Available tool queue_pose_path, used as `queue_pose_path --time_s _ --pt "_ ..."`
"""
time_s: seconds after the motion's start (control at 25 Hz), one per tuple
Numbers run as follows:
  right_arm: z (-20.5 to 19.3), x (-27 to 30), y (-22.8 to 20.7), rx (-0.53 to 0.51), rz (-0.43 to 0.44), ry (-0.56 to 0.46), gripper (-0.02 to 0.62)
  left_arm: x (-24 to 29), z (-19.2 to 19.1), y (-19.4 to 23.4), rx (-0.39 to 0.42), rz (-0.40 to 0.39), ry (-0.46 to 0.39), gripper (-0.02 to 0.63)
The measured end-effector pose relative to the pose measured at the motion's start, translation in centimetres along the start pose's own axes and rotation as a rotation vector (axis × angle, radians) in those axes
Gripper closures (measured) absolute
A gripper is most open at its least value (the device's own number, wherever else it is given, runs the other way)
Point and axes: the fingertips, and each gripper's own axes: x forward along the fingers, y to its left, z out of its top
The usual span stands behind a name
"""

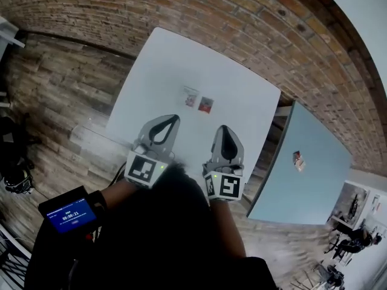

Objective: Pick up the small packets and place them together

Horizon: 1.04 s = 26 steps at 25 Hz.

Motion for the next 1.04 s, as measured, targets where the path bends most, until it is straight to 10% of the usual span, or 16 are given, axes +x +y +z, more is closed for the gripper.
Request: queue_pose_path --time_s 1.04 --pt "2.5 -9.4 -3.6 -0.085 0.046 -0.126 0.594 -3.3 2.1 -8.5 0.067 0.143 -0.139 0.606"
